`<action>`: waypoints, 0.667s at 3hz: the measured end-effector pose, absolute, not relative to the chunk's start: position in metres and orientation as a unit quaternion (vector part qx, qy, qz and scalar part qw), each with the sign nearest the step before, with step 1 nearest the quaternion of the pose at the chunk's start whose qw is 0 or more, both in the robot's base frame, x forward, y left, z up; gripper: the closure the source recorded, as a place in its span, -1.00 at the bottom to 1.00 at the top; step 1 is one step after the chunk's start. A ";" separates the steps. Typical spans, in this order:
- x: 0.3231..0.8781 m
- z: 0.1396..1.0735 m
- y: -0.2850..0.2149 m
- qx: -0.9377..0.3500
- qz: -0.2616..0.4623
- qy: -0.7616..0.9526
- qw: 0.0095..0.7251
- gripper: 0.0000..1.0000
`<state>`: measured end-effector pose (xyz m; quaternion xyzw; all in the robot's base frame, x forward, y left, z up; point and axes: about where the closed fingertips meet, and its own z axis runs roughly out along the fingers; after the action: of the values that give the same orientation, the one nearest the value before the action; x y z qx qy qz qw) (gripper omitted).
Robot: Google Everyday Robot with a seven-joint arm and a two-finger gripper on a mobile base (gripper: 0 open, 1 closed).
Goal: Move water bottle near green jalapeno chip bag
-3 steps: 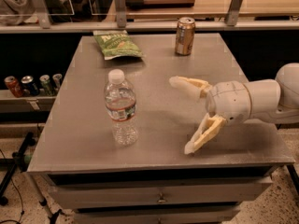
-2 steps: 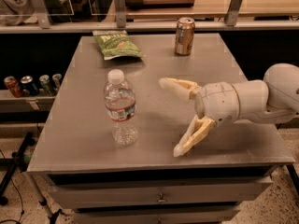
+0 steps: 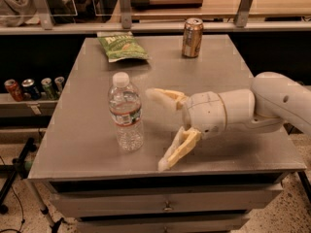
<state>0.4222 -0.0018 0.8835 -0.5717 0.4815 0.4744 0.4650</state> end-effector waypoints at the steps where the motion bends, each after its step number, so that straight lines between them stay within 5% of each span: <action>1: 0.421 0.876 0.012 -0.569 0.476 0.486 0.462 -1.00; 2: 0.422 0.872 0.021 -0.565 0.470 0.494 0.465 -1.00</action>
Offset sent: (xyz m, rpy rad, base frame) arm 0.0030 0.0290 -0.0186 -0.0153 0.0156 -0.0608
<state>0.4221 0.0212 0.8716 -0.5650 0.4936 0.4697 0.4653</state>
